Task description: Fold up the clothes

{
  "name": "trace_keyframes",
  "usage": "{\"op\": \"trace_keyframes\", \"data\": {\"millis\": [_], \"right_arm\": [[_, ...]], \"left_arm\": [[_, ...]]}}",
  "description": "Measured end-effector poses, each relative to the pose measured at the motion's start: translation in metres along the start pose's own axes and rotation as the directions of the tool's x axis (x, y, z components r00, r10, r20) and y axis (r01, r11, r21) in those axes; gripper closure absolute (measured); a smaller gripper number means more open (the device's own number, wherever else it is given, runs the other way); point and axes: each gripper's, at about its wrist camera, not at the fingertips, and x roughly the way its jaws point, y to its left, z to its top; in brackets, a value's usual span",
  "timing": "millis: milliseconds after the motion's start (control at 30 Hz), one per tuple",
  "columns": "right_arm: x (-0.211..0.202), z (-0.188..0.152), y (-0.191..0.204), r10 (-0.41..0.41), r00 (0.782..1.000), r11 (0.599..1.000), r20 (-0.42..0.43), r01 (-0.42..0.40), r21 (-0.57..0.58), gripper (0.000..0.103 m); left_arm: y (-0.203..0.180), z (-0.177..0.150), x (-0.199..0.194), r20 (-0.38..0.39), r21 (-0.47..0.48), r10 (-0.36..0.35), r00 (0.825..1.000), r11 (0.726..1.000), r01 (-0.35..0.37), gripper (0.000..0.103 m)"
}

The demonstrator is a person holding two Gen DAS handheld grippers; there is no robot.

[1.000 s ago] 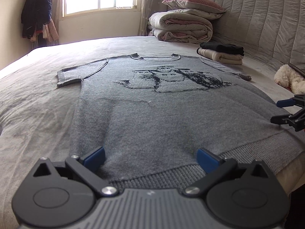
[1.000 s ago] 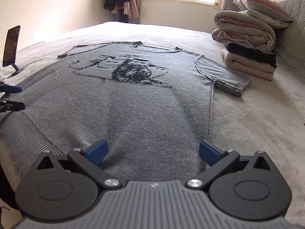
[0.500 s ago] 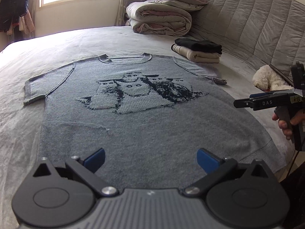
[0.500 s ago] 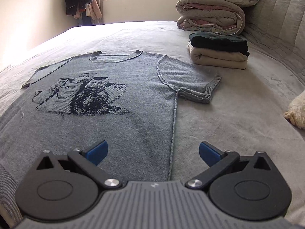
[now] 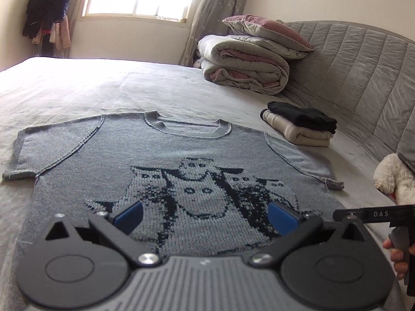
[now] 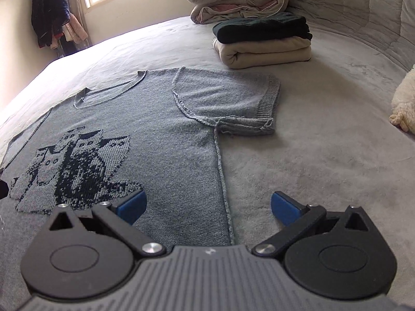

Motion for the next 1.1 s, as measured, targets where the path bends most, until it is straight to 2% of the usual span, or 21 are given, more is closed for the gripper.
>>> {"op": "trace_keyframes", "data": {"millis": [67,133,167,333,533,867,1100], "right_arm": [[0.002,0.001,0.0,-0.01,1.0,1.0,0.013,0.01,0.012,0.0],[0.004,0.001,0.0,-0.021,0.999,1.0,0.027,0.021,0.02,0.0],[0.005,0.001,0.0,-0.027,0.999,0.999,0.034,0.026,0.024,0.0],[0.01,0.005,-0.004,-0.029,0.997,0.996,0.074,0.022,0.085,0.0],[0.015,0.017,-0.02,0.018,0.996,0.978,0.088,-0.036,0.203,0.0],[0.039,0.042,-0.037,-0.026,0.988,0.929,0.15,-0.032,0.37,0.0],[0.051,0.056,-0.048,-0.118,0.976,0.872,0.184,0.013,0.49,0.019]], "left_arm": [[0.011,-0.006,0.008,0.022,-0.032,0.076,0.997,0.997,-0.075,0.0],[0.019,-0.003,0.015,-0.011,-0.046,0.142,0.99,0.989,-0.142,0.0],[0.024,0.0,0.018,-0.017,-0.071,0.149,0.989,0.986,-0.149,0.0],[0.035,0.008,0.032,-0.072,-0.106,0.13,0.989,0.985,-0.137,0.0],[0.037,0.006,0.035,-0.092,-0.044,0.109,0.99,0.993,-0.114,0.0],[0.049,0.008,0.033,-0.098,-0.102,0.081,0.992,0.991,-0.091,0.0],[0.053,0.011,0.035,-0.107,-0.121,0.064,0.992,0.99,-0.077,0.0]]}}
